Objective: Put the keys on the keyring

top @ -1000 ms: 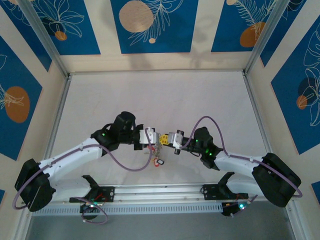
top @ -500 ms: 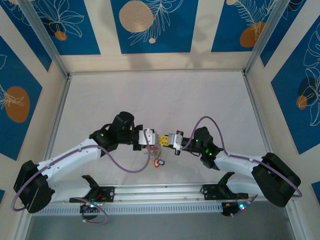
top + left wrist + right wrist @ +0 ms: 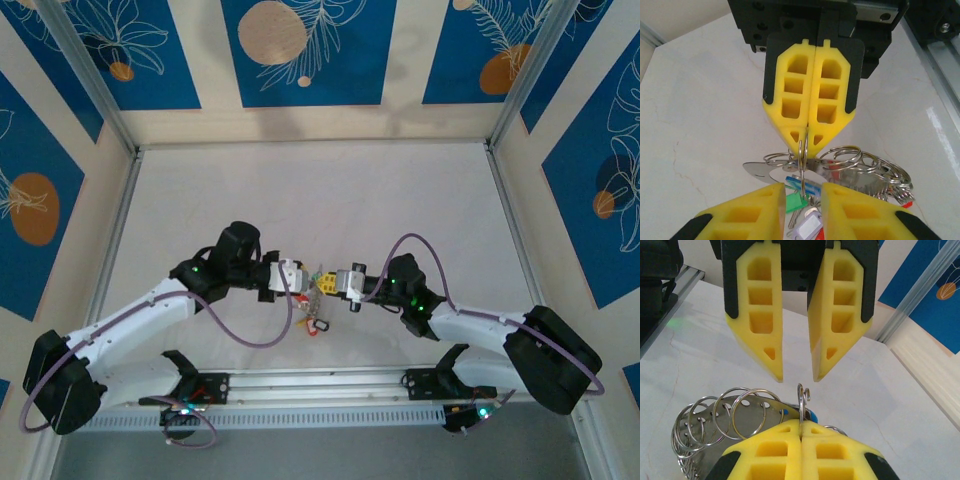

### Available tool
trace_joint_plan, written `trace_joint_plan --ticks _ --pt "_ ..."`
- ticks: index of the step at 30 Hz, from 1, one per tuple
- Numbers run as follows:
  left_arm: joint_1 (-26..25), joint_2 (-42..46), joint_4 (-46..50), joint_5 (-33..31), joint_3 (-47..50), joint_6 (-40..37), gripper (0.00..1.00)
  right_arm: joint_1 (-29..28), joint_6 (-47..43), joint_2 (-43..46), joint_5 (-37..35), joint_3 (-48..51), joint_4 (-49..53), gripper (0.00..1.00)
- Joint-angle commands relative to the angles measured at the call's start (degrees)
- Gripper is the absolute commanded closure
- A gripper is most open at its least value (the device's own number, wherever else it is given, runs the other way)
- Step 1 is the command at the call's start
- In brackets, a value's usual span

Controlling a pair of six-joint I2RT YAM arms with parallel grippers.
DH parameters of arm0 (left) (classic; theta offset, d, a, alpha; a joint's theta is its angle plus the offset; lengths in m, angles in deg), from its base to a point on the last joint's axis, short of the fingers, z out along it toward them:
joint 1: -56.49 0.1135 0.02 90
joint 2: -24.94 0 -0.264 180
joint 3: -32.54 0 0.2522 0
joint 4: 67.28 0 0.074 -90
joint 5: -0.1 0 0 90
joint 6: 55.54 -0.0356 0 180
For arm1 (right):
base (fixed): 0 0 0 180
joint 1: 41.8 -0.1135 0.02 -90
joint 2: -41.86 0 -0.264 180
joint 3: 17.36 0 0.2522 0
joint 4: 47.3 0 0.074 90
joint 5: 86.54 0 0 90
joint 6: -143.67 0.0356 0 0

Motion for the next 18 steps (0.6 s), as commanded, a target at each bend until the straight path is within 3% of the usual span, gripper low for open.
trace_joint_plan --ticks 1,18 --pt "0.31 -0.49 -0.19 4.61 -1.59 0.29 0.75 0.21 -1.19 0.95 1.06 -1.13 -1.59 1.0" --pt "0.32 -3.72 -3.46 4.89 -1.5 3.21 0.83 -0.15 -0.77 -1.73 1.71 -2.76 -3.34 1.0"
